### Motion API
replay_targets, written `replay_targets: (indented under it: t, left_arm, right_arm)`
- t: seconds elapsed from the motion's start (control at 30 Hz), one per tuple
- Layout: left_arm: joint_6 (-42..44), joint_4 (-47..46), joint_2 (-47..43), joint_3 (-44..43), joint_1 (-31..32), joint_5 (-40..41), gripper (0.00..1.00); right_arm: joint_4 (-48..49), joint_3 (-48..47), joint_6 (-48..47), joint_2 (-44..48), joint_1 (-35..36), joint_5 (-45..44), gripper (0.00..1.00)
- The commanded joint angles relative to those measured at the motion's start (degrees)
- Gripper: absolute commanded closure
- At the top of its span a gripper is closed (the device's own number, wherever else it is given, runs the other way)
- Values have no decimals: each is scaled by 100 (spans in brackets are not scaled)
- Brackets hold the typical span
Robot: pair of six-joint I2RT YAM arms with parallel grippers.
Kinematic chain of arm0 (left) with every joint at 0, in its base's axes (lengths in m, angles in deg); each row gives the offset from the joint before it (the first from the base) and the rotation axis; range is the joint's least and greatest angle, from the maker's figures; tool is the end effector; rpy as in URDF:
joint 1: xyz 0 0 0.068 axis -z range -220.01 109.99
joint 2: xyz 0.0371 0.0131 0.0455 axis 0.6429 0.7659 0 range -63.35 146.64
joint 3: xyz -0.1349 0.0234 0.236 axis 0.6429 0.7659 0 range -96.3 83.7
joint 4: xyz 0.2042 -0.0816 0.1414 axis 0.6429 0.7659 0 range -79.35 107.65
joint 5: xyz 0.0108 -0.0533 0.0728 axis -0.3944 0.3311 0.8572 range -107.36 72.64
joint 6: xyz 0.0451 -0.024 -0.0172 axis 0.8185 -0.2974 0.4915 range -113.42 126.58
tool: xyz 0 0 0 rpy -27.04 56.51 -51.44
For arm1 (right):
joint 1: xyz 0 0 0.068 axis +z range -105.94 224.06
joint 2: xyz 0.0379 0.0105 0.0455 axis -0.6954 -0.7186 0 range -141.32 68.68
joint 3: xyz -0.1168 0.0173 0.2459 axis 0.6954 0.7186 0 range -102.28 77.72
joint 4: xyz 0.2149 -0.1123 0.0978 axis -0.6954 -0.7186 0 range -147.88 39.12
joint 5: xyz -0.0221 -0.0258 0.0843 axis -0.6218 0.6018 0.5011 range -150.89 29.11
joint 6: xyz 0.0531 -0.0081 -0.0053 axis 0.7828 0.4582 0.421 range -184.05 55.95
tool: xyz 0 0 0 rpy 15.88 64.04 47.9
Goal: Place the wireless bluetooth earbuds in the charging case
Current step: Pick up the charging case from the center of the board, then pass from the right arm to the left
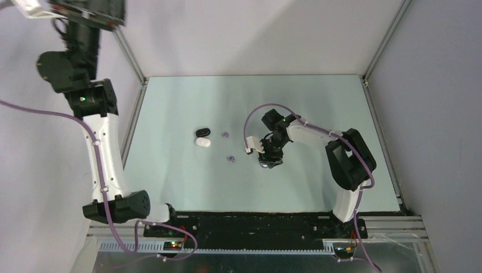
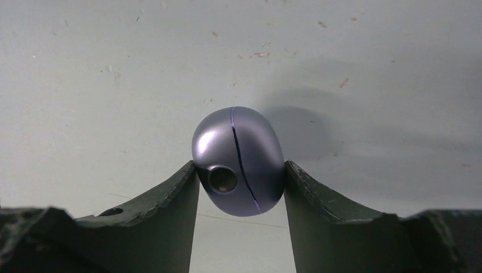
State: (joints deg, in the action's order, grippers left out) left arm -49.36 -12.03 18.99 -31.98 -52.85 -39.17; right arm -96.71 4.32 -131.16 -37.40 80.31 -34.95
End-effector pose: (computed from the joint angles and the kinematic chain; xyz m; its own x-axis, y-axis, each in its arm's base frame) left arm 0.2139 0.0352 0.6486 0.4560 -0.6849 -0.5683 0.6676 0.6855 -0.2905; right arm 0.2753 0.2211 0.1815 0.2473 -0.8460 -0.4724 -0.9622 -0.2718 -0.0169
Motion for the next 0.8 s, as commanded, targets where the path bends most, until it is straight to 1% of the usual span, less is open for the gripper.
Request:
replay_targets:
  t: [0.0,0.03,0.07,0.1,0.13,0.17,0.2,0.23,0.27,0.3,0.33,0.37,0.4,0.43,0.47,0.5,0.53,0.6,0.7,0.77]
  left_arm:
    - [878,335,-316,1633,448,-1690,0]
    - [1190,521,-533,2378,596,-1850,0]
    - [1388,617,-653,2772,758,-1914,0]
    - [1812,824,-855,3456,837,-2042,0]
    - [2037,1182,-941,3935,1038,-2111,0]
    - [2552,1426,-1107,4130,1130,-2162,0]
    - [2799,1945,-1230,4411,1435,-2135,0]
    - [3206,2221,-1283,4526,1579,-1927,0]
    - [3367,2713,-1357,4734,1835,-1714,0]
    - [3695,2939,-1364,4793,1968,-1287,0]
    - [3871,3648,-1294,4770,2200,-860,0]
    - [4234,3942,-1222,4688,2318,-667,0]
    - [4400,4591,-984,4392,2518,-467,0]
    - [4621,4897,-861,4249,2573,-567,0]
    - [4677,5166,-691,4144,2611,-939,0]
    - [4655,5088,-693,4226,2615,-1093,0]
    - [4538,4709,-783,4481,2619,-1356,0]
    - [4246,4194,-872,4733,2620,-1635,0]
    - [4109,4025,-732,4742,2596,-2002,5]
    - [3983,3747,-650,4829,2546,-2378,8]
  right_arm:
    - [222,-137,321,638,-29,206,63]
    - [249,-156,407,801,-52,221,64]
    - [271,-196,448,958,-63,250,64]
    - [314,-220,529,1028,-76,257,65]
    - [343,-282,566,1180,-84,277,65]
    - [433,-366,659,1249,-88,283,65]
    - [482,-424,797,1369,-94,290,65]
    - [606,-546,885,1414,-97,299,66]
    - [669,-615,1073,1487,-99,316,66]
    - [778,-765,1176,1508,-107,344,67]
    - [826,-848,1388,1524,-117,374,67]
    - [899,-1028,1483,1522,-135,447,67]
    - [939,-1106,1680,1503,-144,491,67]
    - [1017,-1240,1761,1494,-149,564,67]
    - [1059,-1300,1907,1463,-148,594,67]
    - [1109,-1411,1967,1439,-151,645,67]
    - [1127,-1469,2064,1395,-153,669,67]
    - [1260,-1593,2241,1324,-138,649,68]
    - [1591,-1764,2467,1251,-77,445,68]
    - [1881,-1761,2606,1240,-28,355,68]
